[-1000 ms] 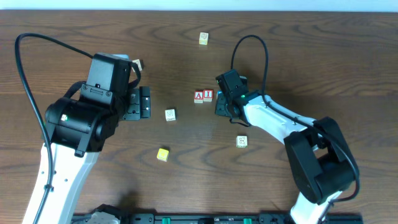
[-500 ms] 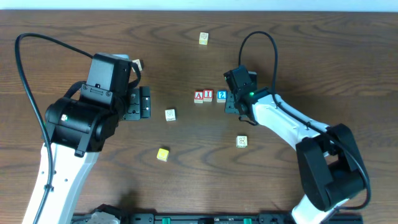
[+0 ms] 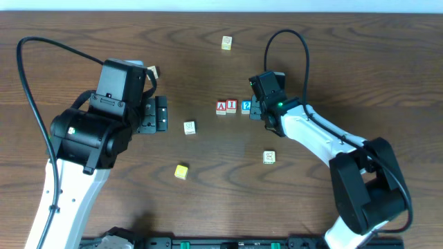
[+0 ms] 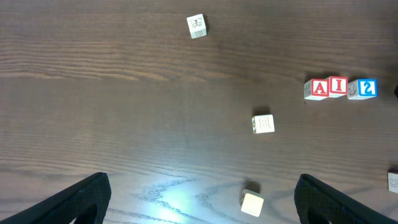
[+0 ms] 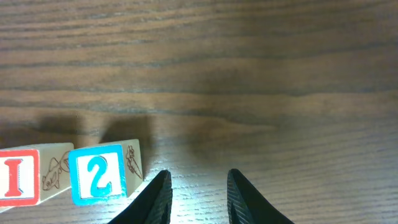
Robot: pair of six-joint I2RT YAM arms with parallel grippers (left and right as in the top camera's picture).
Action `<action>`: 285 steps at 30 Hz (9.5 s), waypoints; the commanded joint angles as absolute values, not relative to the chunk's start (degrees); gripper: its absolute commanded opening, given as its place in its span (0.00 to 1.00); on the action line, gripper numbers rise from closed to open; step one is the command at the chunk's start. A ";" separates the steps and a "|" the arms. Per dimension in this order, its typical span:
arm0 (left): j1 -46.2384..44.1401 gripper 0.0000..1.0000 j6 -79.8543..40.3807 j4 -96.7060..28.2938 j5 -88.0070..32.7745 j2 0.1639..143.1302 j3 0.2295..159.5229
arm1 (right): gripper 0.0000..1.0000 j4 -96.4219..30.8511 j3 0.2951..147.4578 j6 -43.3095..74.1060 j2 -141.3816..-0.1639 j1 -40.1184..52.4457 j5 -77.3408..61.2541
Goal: Spell out Ai2
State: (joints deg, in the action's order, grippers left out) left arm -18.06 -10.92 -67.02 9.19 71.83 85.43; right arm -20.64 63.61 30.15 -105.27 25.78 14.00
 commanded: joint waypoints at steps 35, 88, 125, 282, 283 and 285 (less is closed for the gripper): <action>-18.02 0.95 -11.84 -67.00 8.99 71.90 85.60 | 0.33 -15.94 63.46 32.58 -108.79 25.96 8.29; -18.02 0.95 -11.81 -66.98 9.21 71.90 85.60 | 0.50 -13.43 63.46 32.58 -108.86 26.96 9.23; -18.02 0.95 -11.81 -67.02 9.19 71.92 85.60 | 0.51 -15.57 63.53 32.75 -107.61 25.91 7.07; -1.67 0.95 -13.30 -2.57 23.97 0.21 0.27 | 0.99 -3.16 0.32 15.59 -0.32 -0.03 10.46; -1.67 0.95 -13.32 -2.57 23.97 0.21 0.27 | 0.99 -3.16 0.32 15.59 -0.32 -0.03 10.46; -1.67 0.95 -13.32 -2.57 23.97 0.21 0.27 | 0.99 -3.14 0.32 15.59 -0.32 -0.03 10.46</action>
State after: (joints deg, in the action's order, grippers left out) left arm -1.93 -13.15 -1.83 22.74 0.62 2.28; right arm -2.79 1.37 15.46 -0.82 0.49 10.09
